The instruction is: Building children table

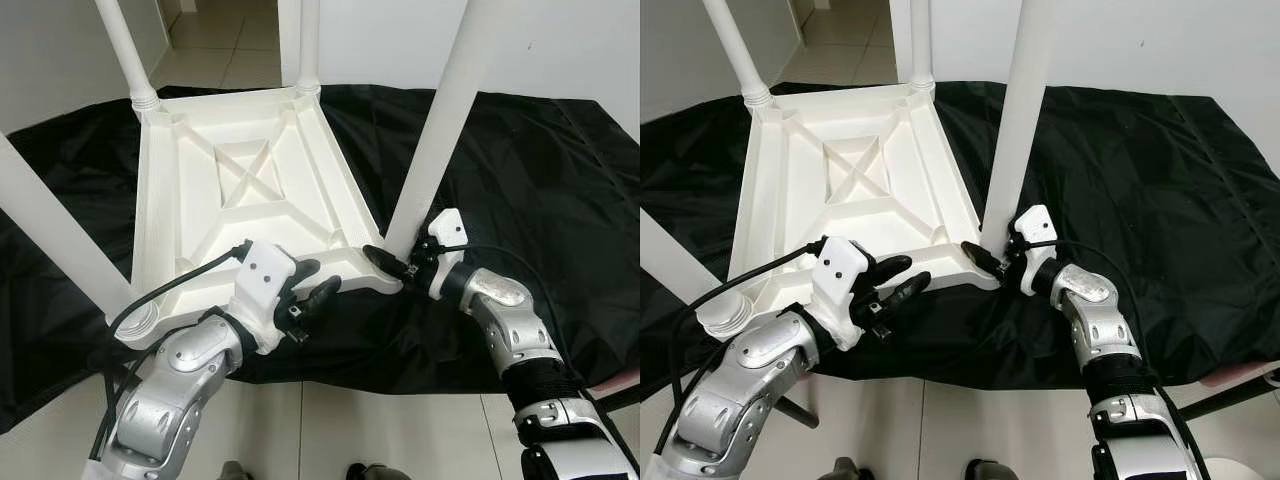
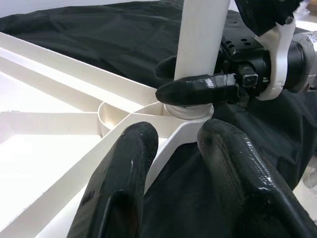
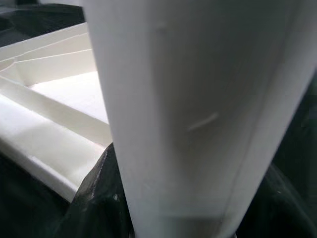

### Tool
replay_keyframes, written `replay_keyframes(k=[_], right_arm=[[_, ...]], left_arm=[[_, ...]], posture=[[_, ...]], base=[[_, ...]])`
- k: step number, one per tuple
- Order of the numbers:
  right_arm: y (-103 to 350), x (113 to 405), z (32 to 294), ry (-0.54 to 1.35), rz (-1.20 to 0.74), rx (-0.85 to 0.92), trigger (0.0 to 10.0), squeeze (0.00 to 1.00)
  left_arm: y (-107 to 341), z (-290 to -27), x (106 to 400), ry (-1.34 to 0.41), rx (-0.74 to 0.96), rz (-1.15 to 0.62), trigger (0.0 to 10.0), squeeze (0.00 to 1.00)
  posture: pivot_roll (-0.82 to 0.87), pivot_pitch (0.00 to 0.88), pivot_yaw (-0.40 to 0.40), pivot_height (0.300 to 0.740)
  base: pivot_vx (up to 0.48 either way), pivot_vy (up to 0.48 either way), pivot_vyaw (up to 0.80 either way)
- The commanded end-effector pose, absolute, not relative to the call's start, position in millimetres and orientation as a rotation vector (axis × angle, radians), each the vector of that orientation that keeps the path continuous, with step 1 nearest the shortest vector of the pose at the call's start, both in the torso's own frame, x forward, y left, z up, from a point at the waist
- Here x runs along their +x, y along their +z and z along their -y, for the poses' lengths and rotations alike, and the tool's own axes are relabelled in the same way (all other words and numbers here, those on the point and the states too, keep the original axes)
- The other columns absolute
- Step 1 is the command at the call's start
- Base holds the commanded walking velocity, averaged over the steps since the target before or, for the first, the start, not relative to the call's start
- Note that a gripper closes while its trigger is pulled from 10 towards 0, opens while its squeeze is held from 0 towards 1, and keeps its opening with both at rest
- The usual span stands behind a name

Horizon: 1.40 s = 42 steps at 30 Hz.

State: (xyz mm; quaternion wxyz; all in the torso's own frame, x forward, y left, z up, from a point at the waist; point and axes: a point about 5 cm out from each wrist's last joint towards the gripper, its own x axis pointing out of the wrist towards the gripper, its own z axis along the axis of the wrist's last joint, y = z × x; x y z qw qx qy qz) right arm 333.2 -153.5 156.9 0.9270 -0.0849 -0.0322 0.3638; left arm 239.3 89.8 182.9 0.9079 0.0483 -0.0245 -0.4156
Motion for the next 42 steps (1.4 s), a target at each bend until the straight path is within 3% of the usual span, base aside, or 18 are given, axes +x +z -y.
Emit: replay_keyframes(k=[1,7,13,26,27,30,31,37,38,40,41,42], right_arm=[[148.3,332.3,148.0,0.674,0.021,-0.171,10.0,0.00],[151.1,326.6,140.2,0.585,0.062,-0.140,10.0,0.00],[136.2,309.8,124.9,0.249,-0.003,-0.035,10.0,0.00],[138.6,292.7,101.1,0.133,-0.002,0.046,10.0,0.00],[141.2,292.2,103.0,0.137,0.017,0.069,10.0,0.74],[144.1,291.7,105.5,0.139,0.040,0.093,10.0,0.74],[144.7,291.6,109.9,0.150,0.055,0.083,10.0,1.00],[145.3,291.6,126.7,0.236,0.095,0.040,10.0,1.00],[145.0,291.9,130.9,0.266,0.101,0.030,10.0,0.89],[143.9,292.2,136.2,0.297,0.108,0.009,10.0,0.89],[142.6,293.5,142.4,0.331,0.106,0.008,10.0,0.00],[143.0,295.2,147.3,0.374,0.115,-0.017,10.0,0.00]], left_arm=[[185.7,-96.1,241.3,-0.825,0.116,0.060,10.0,0.00],[186.2,-100.7,242.4,-0.815,0.122,0.059,10.0,0.00],[187.2,-97.6,243.3,-0.822,0.120,0.063,10.0,0.00],[188.0,-96.0,247.3,-0.823,0.119,0.080,10.0,0.00],[187.9,-95.3,247.5,-0.823,0.119,0.081,10.0,0.00],[187.9,-94.6,247.7,-0.824,0.118,0.082,10.0,0.00],[187.8,-94.2,247.9,-0.825,0.117,0.083,10.0,0.00],[188.3,-93.9,248.2,-0.828,0.116,0.087,10.0,0.00],[188.5,-94.1,248.5,-0.828,0.117,0.088,10.0,0.00],[188.6,-94.3,248.6,-0.828,0.118,0.089,10.0,0.00],[188.9,-94.3,248.9,-0.828,0.119,0.091,10.0,0.00],[189.4,-94.6,249.2,-0.828,0.120,0.093,10.0,0.00]], posture=[[0.00,0.119,0.019,0.740],[0.00,0.123,0.024,0.740],[-0.01,0.125,0.022,0.740],[-0.03,0.113,0.001,0.740],[-0.03,0.111,-0.001,0.740],[-0.03,0.111,-0.001,0.740],[-0.03,0.106,0.000,0.740],[-0.03,0.103,0.002,0.740],[-0.03,0.101,0.001,0.740],[-0.03,0.101,0.004,0.740],[-0.03,0.100,0.004,0.740],[-0.03,0.098,0.005,0.740]], base=[[0.000,0.000,0.00],[0.000,0.000,0.00],[0.000,0.000,0.00],[0.000,0.000,0.00],[0.000,0.000,0.00],[0.000,0.000,0.00],[0.000,0.000,0.00],[0.000,0.000,0.00],[0.000,0.000,0.00],[0.000,0.000,0.00],[0.000,0.000,0.00],[0.000,0.000,0.00]])
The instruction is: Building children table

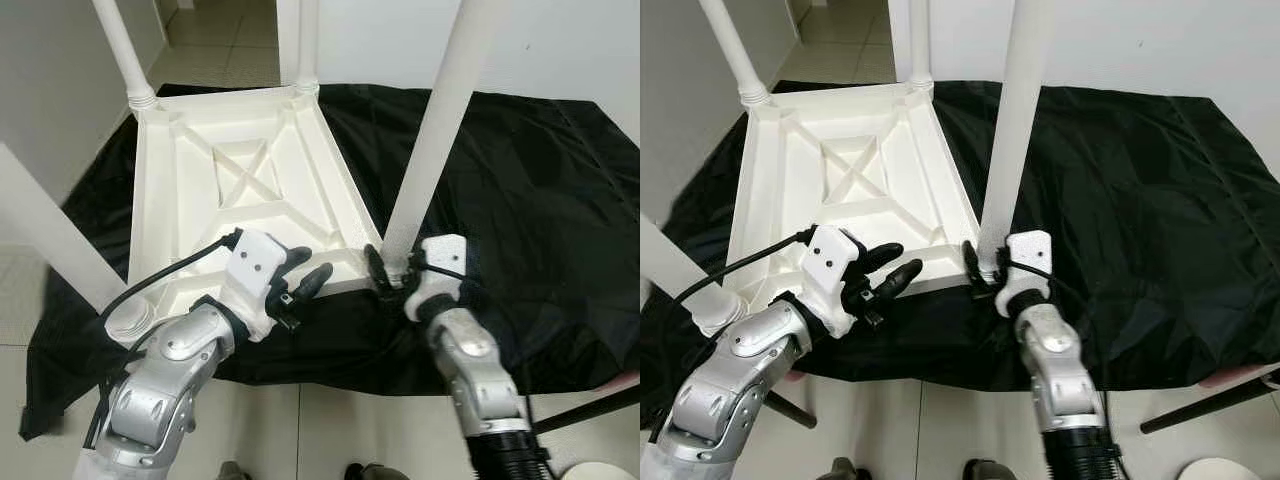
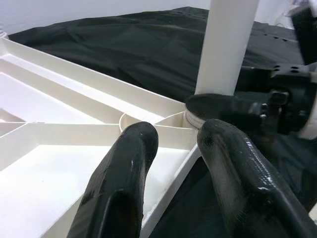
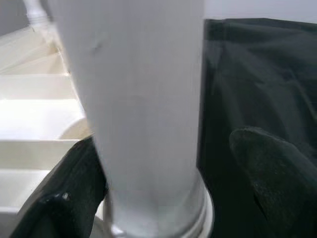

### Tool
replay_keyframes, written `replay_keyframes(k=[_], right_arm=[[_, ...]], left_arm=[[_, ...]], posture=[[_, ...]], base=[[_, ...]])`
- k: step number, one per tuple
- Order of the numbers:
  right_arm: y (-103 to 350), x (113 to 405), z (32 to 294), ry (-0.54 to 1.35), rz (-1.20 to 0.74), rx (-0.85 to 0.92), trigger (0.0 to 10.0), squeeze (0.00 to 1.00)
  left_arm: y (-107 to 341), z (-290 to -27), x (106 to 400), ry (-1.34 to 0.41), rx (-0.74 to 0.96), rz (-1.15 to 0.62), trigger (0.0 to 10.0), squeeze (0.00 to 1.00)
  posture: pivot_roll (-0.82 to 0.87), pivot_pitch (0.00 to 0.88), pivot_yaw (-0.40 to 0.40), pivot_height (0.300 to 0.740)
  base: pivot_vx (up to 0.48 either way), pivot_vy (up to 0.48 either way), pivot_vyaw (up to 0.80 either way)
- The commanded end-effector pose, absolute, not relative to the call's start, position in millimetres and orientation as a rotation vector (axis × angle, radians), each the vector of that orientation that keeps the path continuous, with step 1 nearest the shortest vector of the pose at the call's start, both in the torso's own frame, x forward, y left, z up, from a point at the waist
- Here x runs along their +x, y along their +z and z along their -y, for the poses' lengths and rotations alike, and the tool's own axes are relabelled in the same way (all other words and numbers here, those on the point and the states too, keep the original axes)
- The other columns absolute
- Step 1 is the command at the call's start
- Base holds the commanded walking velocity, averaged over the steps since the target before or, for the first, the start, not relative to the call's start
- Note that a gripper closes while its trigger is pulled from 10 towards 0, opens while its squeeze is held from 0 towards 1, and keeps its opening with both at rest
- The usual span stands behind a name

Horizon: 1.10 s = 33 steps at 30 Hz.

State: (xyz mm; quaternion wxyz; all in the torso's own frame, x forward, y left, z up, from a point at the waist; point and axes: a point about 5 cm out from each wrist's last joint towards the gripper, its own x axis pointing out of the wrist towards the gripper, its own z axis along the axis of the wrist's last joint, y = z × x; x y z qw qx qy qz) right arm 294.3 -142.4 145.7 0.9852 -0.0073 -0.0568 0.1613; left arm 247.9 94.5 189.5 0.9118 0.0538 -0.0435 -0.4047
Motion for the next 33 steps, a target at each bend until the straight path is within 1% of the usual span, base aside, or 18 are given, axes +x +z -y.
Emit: replay_keyframes(k=[1,2,4,7,8,10,16,17,18,19,30,31,33], right_arm=[[143.3,297.0,149.8,0.407,0.113,-0.022,10.0,0.00],[143.3,297.0,149.8,0.407,0.113,-0.022,10.0,0.00],[145.1,301.1,151.8,0.482,0.116,-0.033,10.0,0.00],[146.1,302.8,152.5,0.512,0.122,-0.036,10.0,0.00],[147.8,305.9,152.6,0.546,0.137,-0.066,10.0,0.00],[151.5,316.1,149.1,0.628,0.150,-0.120,10.0,0.00],[152.7,328.3,141.2,0.729,0.135,-0.170,10.0,0.00],[151.3,330.3,140.4,0.743,0.124,-0.177,4.2,0.00],[149.9,332.1,140.1,0.756,0.119,-0.190,0.7,0.00],[148.3,333.5,140.0,0.768,0.108,-0.192,0.0,0.00],[136.6,334.5,144.7,0.821,0.075,-0.206,0.0,0.00],[136.3,334.6,144.9,0.809,0.072,-0.195,10.0,0.00],[137.4,335.2,144.9,0.790,0.080,-0.160,10.0,0.00]], left_arm=[[189.7,-94.8,249.8,-0.829,0.120,0.094,10.0,0.00],[189.7,-94.8,249.8,-0.829,0.120,0.094,10.0,0.00],[190.1,-94.8,250.9,-0.828,0.121,0.096,10.0,0.00],[190.3,-94.7,251.2,-0.828,0.122,0.098,10.0,0.00],[190.5,-94.5,251.4,-0.830,0.119,0.099,10.0,0.00],[191.1,-93.5,253.2,-0.834,0.119,0.104,10.0,0.00],[192.4,-93.0,255.7,-0.835,0.123,0.109,10.0,0.00],[192.4,-92.8,255.9,-0.835,0.123,0.109,10.0,0.00],[192.4,-92.6,255.6,-0.836,0.124,0.110,10.0,0.00],[192.5,-92.6,255.1,-0.836,0.125,0.111,10.0,0.00],[192.6,-95.5,253.8,-0.819,0.124,0.113,10.0,0.00],[192.7,-95.7,253.6,-0.817,0.125,0.113,10.0,0.00],[192.6,-96.1,253.5,-0.815,0.125,0.113,10.0,0.00]], posture=[[-0.03,0.097,0.010,0.740],[-0.03,0.097,0.010,0.740],[-0.03,0.095,0.009,0.740],[-0.03,0.095,0.009,0.740],[-0.04,0.095,0.014,0.740],[-0.04,0.086,0.024,0.740],[-0.03,0.082,0.025,0.740],[-0.03,0.081,0.021,0.740],[-0.03,0.081,0.021,0.740],[-0.03,0.081,0.020,0.740],[-0.01,0.081,0.011,0.740],[-0.01,0.083,0.011,0.740],[-0.01,0.083,0.011,0.740]], base=[[0.000,0.000,0.00],[0.000,0.000,0.00],[0.000,0.000,0.00],[0.000,0.000,0.00],[0.000,0.000,0.00],[0.000,0.000,0.00],[0.000,0.000,0.00],[0.000,0.000,0.00],[0.000,0.000,0.00],[0.000,0.000,0.00],[0.000,0.000,0.00],[0.000,0.000,0.00],[0.000,0.000,0.00]])
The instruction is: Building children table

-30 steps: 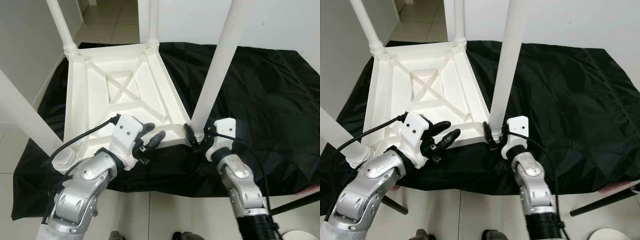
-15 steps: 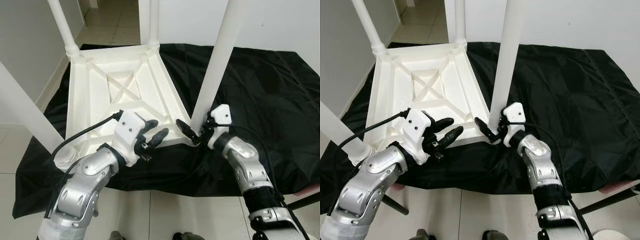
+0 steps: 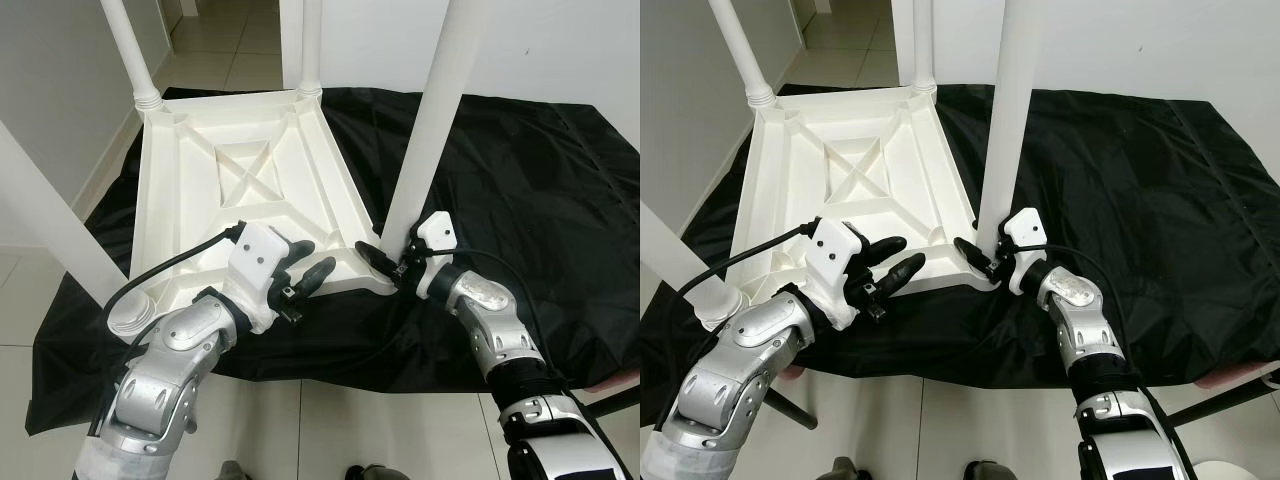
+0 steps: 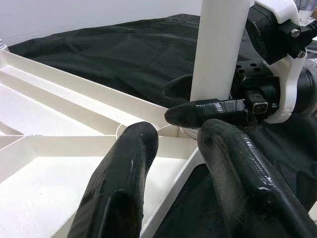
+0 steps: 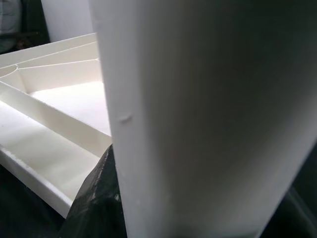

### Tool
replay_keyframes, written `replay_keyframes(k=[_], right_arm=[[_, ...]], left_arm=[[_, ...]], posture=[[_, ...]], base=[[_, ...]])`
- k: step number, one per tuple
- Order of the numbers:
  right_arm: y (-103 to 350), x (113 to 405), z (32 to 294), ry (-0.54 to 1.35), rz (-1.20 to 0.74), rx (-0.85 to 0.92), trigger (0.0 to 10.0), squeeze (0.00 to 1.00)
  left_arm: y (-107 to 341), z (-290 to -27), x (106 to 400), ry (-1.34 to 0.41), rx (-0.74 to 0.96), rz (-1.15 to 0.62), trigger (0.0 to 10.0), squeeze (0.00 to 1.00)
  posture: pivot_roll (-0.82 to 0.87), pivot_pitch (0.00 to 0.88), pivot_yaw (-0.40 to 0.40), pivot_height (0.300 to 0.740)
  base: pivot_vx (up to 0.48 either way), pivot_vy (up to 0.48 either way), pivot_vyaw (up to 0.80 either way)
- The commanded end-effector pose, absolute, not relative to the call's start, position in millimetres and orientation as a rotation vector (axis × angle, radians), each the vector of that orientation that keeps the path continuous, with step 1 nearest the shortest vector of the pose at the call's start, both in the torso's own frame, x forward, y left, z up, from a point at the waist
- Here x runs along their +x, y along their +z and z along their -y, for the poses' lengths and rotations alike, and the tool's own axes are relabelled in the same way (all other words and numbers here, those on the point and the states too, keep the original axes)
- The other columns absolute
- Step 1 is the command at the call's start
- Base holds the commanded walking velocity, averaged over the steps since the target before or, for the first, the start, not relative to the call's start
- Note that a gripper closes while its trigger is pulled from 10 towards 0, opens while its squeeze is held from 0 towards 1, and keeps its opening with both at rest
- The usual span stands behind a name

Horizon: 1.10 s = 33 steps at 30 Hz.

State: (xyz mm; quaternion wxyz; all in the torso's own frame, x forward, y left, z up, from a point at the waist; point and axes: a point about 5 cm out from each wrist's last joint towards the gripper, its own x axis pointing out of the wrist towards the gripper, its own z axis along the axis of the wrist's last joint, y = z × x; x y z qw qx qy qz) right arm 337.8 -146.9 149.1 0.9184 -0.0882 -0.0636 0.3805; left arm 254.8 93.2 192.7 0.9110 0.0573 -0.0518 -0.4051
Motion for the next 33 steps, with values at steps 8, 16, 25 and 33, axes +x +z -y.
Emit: replay_keyframes(k=[8,16,25,33], right_arm=[[144.9,335.4,141.4,0.760,0.123,-0.083,10.0,0.00],[148.5,327.8,133.0,0.674,0.186,-0.064,10.0,0.00],[143.2,320.0,129.8,0.480,0.166,-0.076,10.0,0.00],[134.7,302.5,127.1,0.143,0.117,-0.037,10.0,0.00]], left_arm=[[191.8,-95.7,254.3,-0.816,0.125,0.110,10.0,0.00],[186.5,-93.1,256.1,-0.808,0.126,0.102,10.0,0.00],[175.1,-93.4,258.2,-0.769,0.156,0.086,10.0,0.00],[160.7,-92.1,259.3,-0.733,0.195,0.093,10.0,0.00]], posture=[[-0.02,0.087,0.016,0.740],[-0.03,0.090,0.017,0.740],[-0.04,0.093,0.008,0.740],[-0.05,0.101,0.003,0.740]], base=[[0.000,0.000,0.00],[0.000,0.000,0.00],[0.000,0.000,0.00],[0.000,0.000,0.00]])
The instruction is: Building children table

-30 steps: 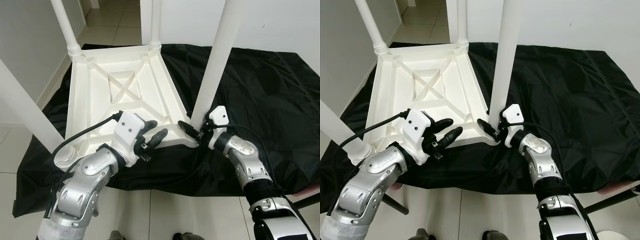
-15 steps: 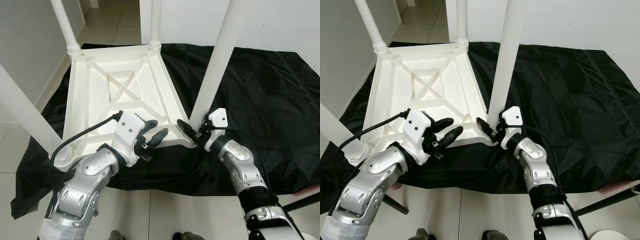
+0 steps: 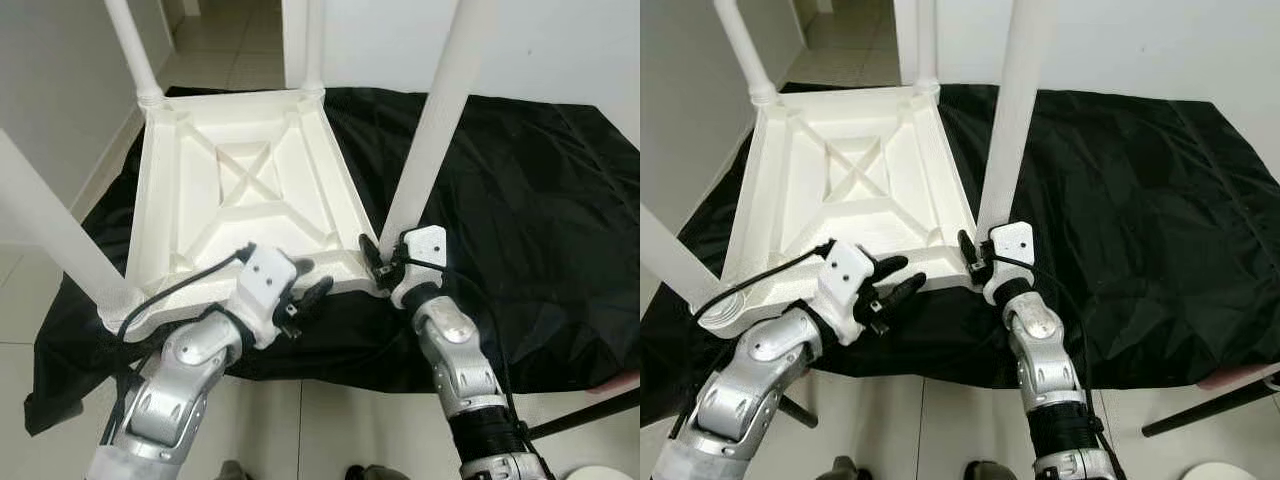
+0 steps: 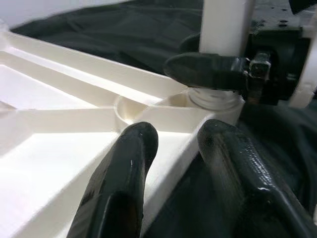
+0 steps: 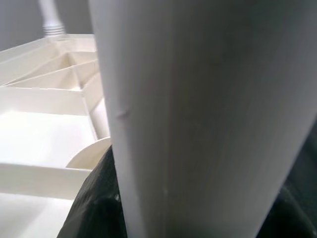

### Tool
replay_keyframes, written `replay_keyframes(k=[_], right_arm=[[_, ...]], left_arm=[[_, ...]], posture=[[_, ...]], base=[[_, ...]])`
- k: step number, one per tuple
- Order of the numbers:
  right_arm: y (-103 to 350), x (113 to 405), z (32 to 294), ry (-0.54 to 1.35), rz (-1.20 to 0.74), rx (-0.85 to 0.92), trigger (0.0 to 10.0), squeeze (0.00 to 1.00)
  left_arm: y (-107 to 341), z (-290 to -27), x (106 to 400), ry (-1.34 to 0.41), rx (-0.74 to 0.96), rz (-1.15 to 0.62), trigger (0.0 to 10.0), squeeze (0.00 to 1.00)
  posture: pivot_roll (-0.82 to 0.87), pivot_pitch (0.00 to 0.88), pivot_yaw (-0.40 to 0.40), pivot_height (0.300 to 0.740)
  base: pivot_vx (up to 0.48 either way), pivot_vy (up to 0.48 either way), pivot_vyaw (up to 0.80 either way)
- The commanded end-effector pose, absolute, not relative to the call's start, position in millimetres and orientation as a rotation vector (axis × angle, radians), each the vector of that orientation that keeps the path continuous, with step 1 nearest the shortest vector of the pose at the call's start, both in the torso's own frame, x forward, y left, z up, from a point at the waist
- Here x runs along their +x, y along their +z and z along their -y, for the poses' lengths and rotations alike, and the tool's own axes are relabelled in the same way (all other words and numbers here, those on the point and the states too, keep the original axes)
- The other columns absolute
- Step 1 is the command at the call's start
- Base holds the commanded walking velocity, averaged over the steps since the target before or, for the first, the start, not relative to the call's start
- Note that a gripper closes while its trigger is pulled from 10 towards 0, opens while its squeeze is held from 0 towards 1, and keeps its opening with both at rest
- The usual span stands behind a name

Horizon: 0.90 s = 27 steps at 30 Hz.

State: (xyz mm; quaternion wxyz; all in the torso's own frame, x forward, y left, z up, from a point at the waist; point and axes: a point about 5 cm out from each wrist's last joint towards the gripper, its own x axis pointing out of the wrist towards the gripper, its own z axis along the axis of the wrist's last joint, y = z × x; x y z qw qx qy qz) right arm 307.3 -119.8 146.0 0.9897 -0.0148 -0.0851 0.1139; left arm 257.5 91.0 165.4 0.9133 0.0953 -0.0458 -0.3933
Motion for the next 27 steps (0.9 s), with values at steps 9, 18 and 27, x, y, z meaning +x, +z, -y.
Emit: replay_keyframes(k=[9,18,27], right_arm=[[132.3,291.8,121.2,0.017,0.099,-0.003,10.0,0.00],[140.6,288.6,116.4,0.070,0.153,0.024,10.0,0.99],[141.3,288.0,122.0,0.089,0.197,-0.008,10.0,0.00]], left_arm=[[161.4,-92.8,261.4,-0.703,0.214,0.119,10.0,0.00],[167.3,-92.9,266.1,-0.696,0.156,0.126,10.0,0.00],[173.1,-87.8,269.9,-0.625,0.089,0.164,10.0,0.00]], posture=[[-0.05,0.107,0.000,0.740],[-0.05,0.107,0.000,0.740],[-0.04,0.130,0.006,0.740]], base=[[0.000,0.000,0.00],[0.000,0.000,0.00],[0.000,0.000,0.00]])
